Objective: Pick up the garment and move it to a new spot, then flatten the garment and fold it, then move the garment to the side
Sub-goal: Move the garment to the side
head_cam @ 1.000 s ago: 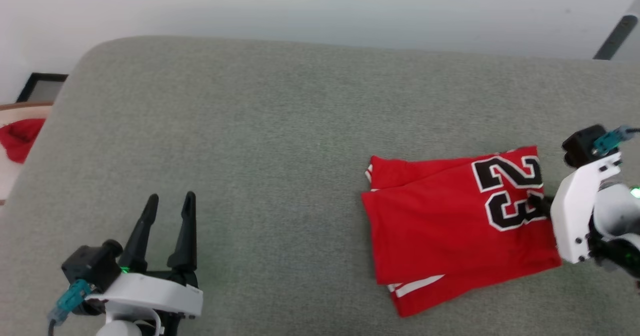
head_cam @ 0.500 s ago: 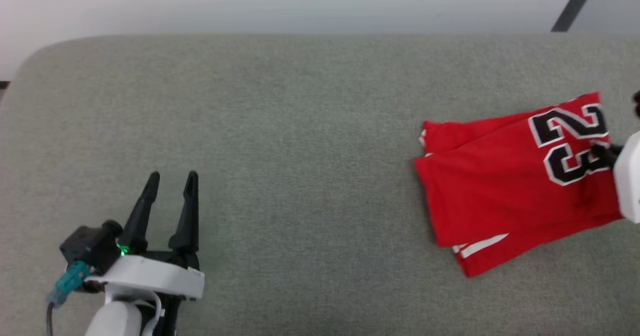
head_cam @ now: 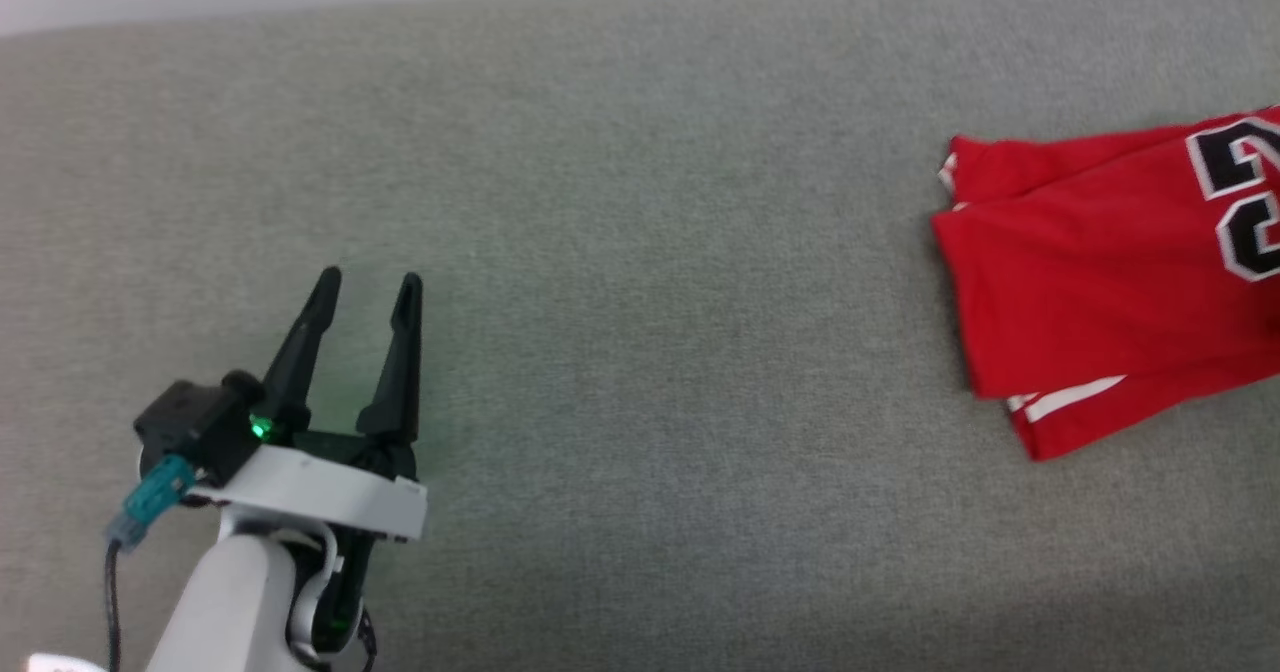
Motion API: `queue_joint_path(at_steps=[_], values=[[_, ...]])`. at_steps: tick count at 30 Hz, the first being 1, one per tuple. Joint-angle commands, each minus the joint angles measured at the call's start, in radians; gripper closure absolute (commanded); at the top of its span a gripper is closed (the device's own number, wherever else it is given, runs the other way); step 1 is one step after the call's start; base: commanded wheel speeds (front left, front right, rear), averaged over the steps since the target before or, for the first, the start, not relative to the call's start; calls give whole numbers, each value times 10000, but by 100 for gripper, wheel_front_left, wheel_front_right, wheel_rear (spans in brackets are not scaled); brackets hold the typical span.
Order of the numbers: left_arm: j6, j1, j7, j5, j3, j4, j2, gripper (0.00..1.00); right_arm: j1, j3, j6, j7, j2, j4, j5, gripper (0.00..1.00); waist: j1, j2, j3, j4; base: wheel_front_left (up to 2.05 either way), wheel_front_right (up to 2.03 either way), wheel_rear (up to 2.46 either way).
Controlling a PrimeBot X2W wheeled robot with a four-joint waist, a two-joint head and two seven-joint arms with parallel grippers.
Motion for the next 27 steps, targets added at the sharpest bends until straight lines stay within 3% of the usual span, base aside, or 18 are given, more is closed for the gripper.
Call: queue_joint_path(at_steps=[1, 17, 27], values=[[-28, -188, 6, 83, -68, -22, 26, 0, -245, 37, -11, -200, -120, 161, -93, 100, 0, 0, 393, -337, 0, 0, 0], [-28, -1464, 6, 167, -872, 18, 306, 0, -1919, 879, -11, -2065, -677, 2509, -665, 100, 0, 0, 1607, -807, 0, 0, 0], [-28, -2233, 6, 94, -1359, 179, 396, 0, -2584, 1154, -13, -3002, -556, 3997, -1030, 100, 0, 0, 2181, -813, 0, 0, 0]])
